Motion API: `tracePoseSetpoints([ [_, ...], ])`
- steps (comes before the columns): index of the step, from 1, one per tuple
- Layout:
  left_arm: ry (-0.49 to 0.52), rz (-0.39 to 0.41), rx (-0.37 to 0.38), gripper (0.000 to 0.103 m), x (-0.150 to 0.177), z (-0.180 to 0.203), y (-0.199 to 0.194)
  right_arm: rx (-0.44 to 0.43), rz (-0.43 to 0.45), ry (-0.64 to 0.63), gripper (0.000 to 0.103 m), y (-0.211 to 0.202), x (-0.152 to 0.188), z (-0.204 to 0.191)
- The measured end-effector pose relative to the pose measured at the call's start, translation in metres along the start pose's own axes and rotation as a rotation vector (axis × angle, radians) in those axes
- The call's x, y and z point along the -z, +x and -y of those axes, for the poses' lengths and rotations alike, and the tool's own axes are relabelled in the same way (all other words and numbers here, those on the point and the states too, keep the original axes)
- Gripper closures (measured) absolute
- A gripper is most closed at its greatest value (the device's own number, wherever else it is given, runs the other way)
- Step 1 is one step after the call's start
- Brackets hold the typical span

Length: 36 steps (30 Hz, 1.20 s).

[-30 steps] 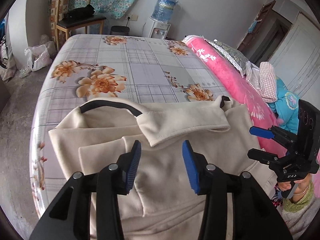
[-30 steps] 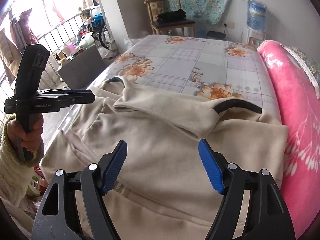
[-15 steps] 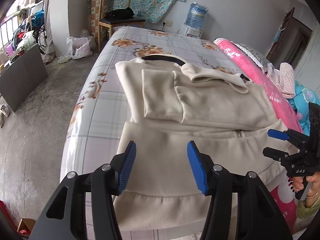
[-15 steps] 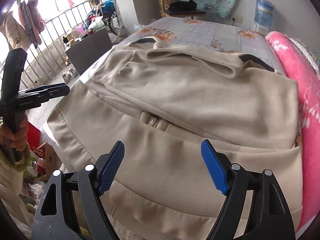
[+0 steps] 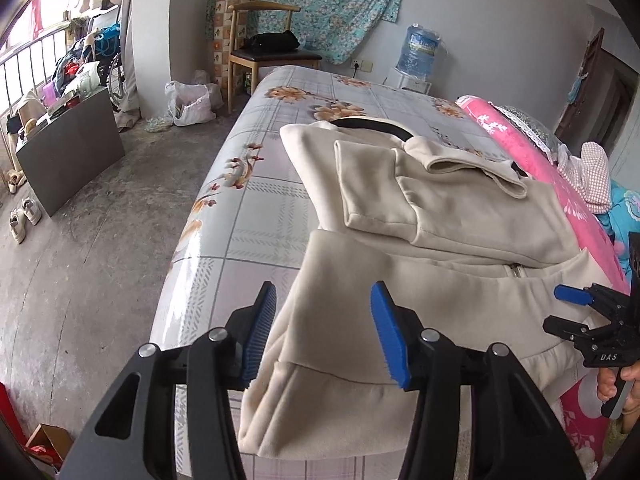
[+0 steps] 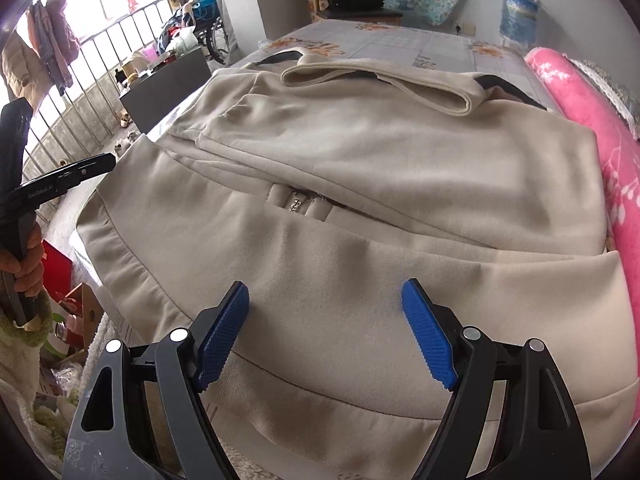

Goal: Fold large clothes

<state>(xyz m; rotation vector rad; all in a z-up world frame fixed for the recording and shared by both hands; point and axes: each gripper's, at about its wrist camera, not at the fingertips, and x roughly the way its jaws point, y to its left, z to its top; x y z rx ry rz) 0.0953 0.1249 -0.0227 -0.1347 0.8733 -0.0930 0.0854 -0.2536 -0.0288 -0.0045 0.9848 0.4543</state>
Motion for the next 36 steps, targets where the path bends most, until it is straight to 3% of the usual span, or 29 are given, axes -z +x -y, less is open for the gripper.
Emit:
tracePoseSetpoints([
  [3,-0.029,-0.050,0.026,0.055,-0.005,-0.011,0.018,0.005,0.003,-0.005,0.028,0.001,0.000,-0.001],
  [5,-0.047,-0.069,0.057,0.060,-0.006,-0.016,0.027,0.010,0.004,-0.012,0.027,0.002,-0.001,-0.002],
  [11,-0.066,-0.039,0.157,0.079,-0.006,-0.020,0.021,0.015,0.000,-0.013,0.027,0.003,-0.003,-0.002],
  [15,0.012,-0.002,0.172,0.079,-0.005,-0.006,0.005,0.020,-0.006,-0.012,0.027,0.004,-0.003,-0.003],
  [20,0.041,-0.034,0.239,0.079,-0.002,0.002,0.004,0.032,-0.008,-0.014,0.027,0.005,-0.004,-0.004],
  [29,-0.011,-0.128,0.182,0.079,-0.006,-0.005,0.034,0.042,-0.010,-0.015,0.027,0.006,-0.005,-0.005],
  [36,-0.003,-0.127,0.170,0.079,-0.004,-0.004,0.035,0.043,-0.011,-0.016,0.026,0.006,-0.005,-0.005],
])
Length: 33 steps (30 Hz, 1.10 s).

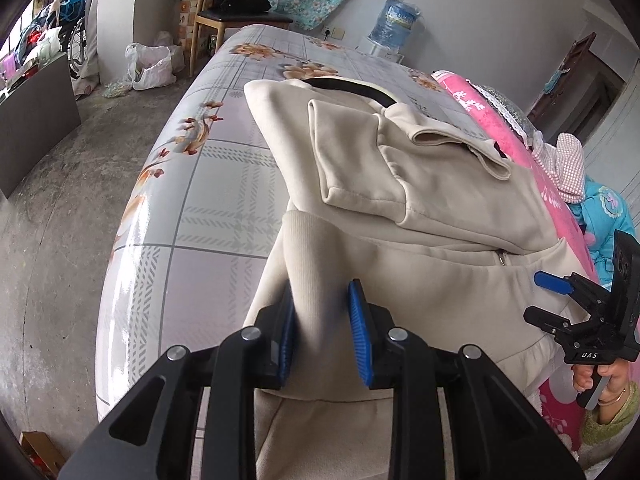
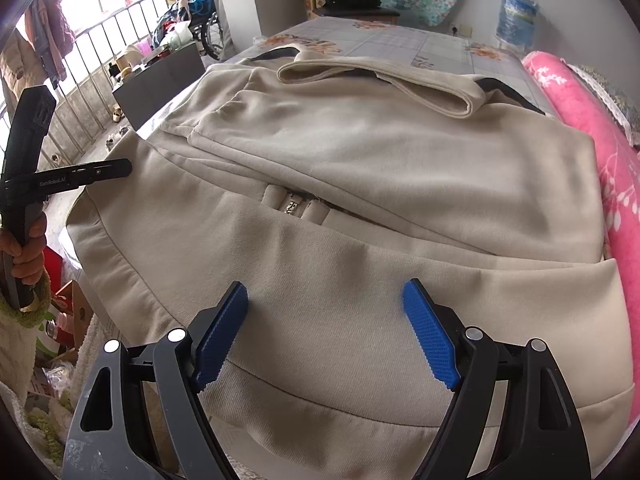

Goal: Fold large clothes

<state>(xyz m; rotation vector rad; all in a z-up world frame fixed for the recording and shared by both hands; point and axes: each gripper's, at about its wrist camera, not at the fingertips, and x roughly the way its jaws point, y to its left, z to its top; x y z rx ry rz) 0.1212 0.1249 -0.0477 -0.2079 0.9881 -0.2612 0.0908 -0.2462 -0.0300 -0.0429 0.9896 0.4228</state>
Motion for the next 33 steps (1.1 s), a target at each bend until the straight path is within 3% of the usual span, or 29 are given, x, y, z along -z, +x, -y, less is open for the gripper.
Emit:
tracePoseSetpoints([
  [8,0.093,-0.022,-0.132,0.078,-0.001,0.019,0.006,-0.002,0.007,0.001,0.026,0.000,0.000,0.000],
  [19,0.199,0.015,-0.313,0.078,0.007,0.043,0.011,-0.024,0.065,0.074,0.027,-0.024,0.011,0.024],
  [31,0.211,0.014,-0.365,0.078,0.008,0.049,0.015,0.118,0.162,0.254,0.036,-0.078,0.033,0.116],
  [33,0.207,0.012,-0.368,0.078,0.007,0.049,0.015,0.128,0.170,0.269,0.043,-0.084,0.036,0.127],
])
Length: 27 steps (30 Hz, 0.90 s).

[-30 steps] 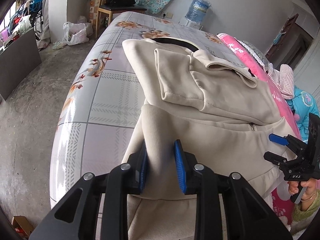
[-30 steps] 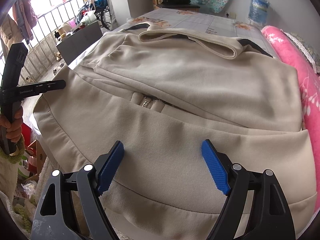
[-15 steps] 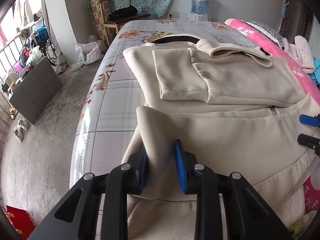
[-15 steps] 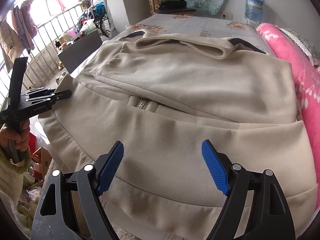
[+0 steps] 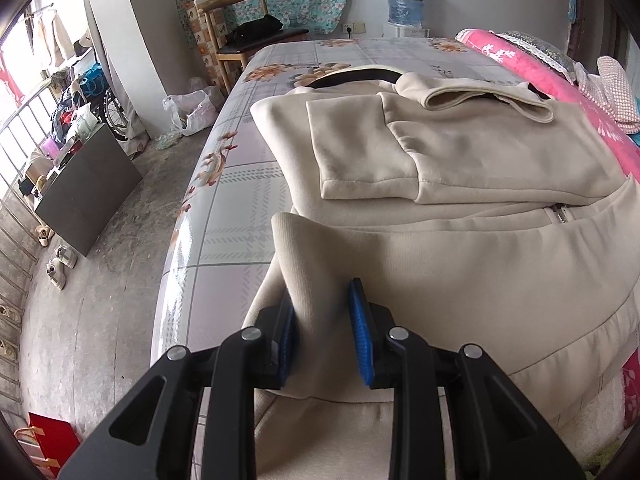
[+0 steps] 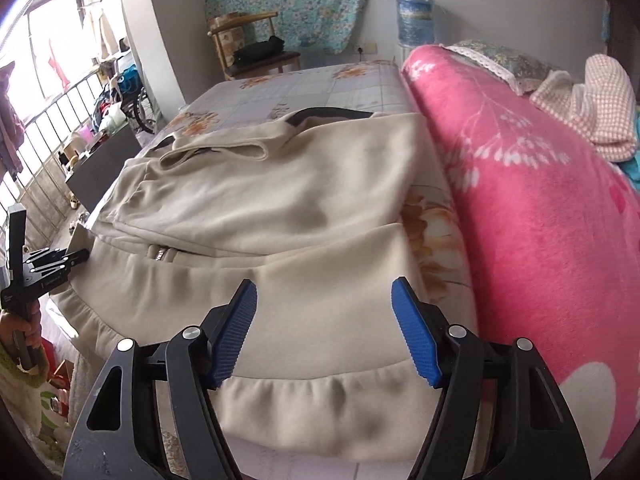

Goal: Fold large clothes

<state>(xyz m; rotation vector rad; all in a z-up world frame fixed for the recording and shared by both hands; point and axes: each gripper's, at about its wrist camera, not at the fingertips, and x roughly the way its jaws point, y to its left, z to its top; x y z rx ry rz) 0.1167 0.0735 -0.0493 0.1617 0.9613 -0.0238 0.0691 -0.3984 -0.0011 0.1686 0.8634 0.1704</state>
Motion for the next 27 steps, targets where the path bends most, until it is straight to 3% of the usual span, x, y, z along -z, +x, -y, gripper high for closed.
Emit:
tracePoseSetpoints([
  [4,-0.003,-0.007,-0.004,0.078,-0.001,0.000,0.000,0.028,0.011,0.009,0.043,-0.001,-0.001,0.014],
  [20,-0.005,-0.029,-0.031,0.078,-0.004,0.004,0.002,-0.025,-0.013,0.036,0.047,0.016,-0.009,0.038],
  [22,-0.005,-0.030,-0.033,0.078,-0.004,0.004,0.002,-0.038,-0.036,0.056,0.050,0.023,-0.010,0.043],
  [26,-0.006,-0.032,-0.037,0.078,-0.004,0.004,0.002,-0.063,-0.075,0.066,0.070,0.028,-0.007,0.044],
  [27,-0.005,-0.033,-0.038,0.078,-0.004,0.005,0.002,-0.054,-0.066,0.050,0.071,0.023,-0.006,0.039],
])
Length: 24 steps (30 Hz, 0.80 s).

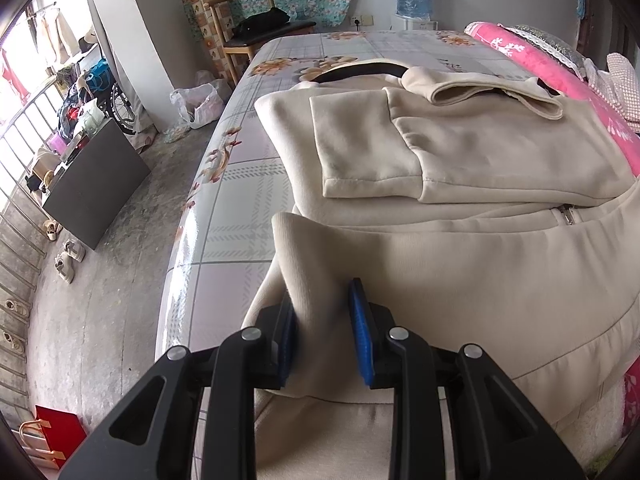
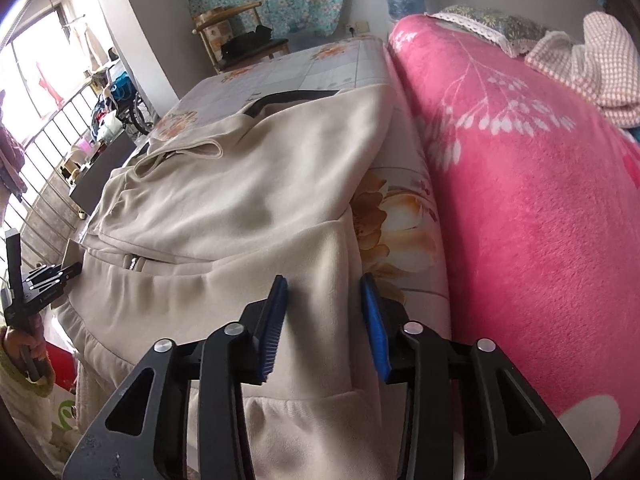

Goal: Fold large clothes

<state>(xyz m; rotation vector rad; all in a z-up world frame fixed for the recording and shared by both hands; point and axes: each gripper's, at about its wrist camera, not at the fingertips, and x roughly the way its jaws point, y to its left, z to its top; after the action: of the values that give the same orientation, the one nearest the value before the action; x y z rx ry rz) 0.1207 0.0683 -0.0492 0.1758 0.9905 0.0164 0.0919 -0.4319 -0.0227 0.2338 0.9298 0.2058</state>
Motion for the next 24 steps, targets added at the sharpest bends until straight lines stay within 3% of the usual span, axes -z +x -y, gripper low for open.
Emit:
tracePoseSetpoints([
  [4,0.002,0.002,-0.002,0.078,0.000,0.000,0.000,0.039,0.059,-0.103,0.071,-0.023,0.006,-0.022],
  [7,0.001,0.002,-0.001,0.078,0.000,0.000,0.000,0.001,0.088,-0.152,0.071,-0.036,0.010,-0.032],
  [11,-0.002,0.004,0.000,0.078,0.001,0.000,-0.001,-0.007,0.061,-0.190,0.071,-0.030,0.012,-0.039],
  [16,-0.006,0.008,0.008,0.078,0.001,-0.001,-0.001,-0.005,0.015,-0.125,0.071,-0.011,0.006,-0.025],
  [24,-0.040,-0.003,0.044,0.078,0.000,-0.007,0.000,-0.107,-0.045,0.006,0.071,-0.002,0.003,-0.005],
])
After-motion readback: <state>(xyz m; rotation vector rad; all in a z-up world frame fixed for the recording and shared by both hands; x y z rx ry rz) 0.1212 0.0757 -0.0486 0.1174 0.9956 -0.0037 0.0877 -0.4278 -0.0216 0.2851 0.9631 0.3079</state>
